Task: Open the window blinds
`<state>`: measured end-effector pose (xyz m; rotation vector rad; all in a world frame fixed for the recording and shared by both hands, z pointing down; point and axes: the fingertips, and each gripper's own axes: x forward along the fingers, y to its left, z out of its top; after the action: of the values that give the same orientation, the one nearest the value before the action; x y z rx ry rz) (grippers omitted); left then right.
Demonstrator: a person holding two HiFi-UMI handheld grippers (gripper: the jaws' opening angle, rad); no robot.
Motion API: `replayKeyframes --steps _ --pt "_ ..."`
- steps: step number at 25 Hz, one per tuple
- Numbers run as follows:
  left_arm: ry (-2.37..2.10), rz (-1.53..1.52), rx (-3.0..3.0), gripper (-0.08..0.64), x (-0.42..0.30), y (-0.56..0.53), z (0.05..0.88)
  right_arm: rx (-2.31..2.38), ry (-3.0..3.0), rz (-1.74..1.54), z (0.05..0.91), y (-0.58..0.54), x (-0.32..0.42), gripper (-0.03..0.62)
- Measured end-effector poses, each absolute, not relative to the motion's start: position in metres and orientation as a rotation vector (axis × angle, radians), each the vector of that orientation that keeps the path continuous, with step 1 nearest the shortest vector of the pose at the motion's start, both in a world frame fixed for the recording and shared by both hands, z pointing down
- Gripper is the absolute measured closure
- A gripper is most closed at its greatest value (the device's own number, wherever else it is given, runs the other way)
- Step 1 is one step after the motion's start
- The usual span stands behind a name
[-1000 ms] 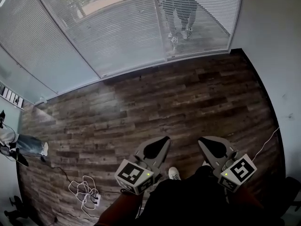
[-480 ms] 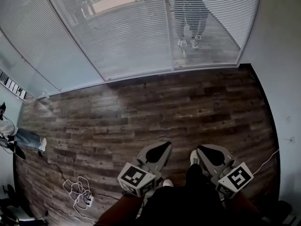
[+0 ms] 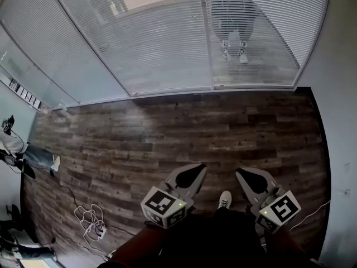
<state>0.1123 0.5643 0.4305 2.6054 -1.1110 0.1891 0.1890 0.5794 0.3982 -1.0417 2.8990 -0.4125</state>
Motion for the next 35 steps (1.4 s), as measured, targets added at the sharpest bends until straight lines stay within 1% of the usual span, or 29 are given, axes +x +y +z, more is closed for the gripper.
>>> replayKeyframes --steps 7,12,18,23,28,35 --pt "-1.154 0.232 2.567 0.559 0.153 0.524 0.432 -0.972 2.902 -0.488 0.415 0.534 0.228 0.565" --pt "-1.157 0.258 2.547 0.559 0.154 0.511 0.441 -0.928 2.892 -0.536 0.409 0.51 0.228 0.565" --pt "-1.181 0.236 2.495 0.558 0.132 0.475 0.458 -0.912 2.936 -0.577 0.424 0.473 0.211 0.565" --pt "-1.184 0.211 2.483 0.559 0.112 0.419 0.465 -0.939 2.962 -0.571 0.43 0.424 0.197 0.565" --pt "-1.176 0.168 2.527 0.558 0.086 0.346 0.444 -0.99 2.991 -0.556 0.427 0.36 0.171 0.565" --pt "-1.127 0.145 2.587 0.558 0.029 0.263 0.427 -1.076 2.989 -0.502 0.413 0.28 0.117 0.565"
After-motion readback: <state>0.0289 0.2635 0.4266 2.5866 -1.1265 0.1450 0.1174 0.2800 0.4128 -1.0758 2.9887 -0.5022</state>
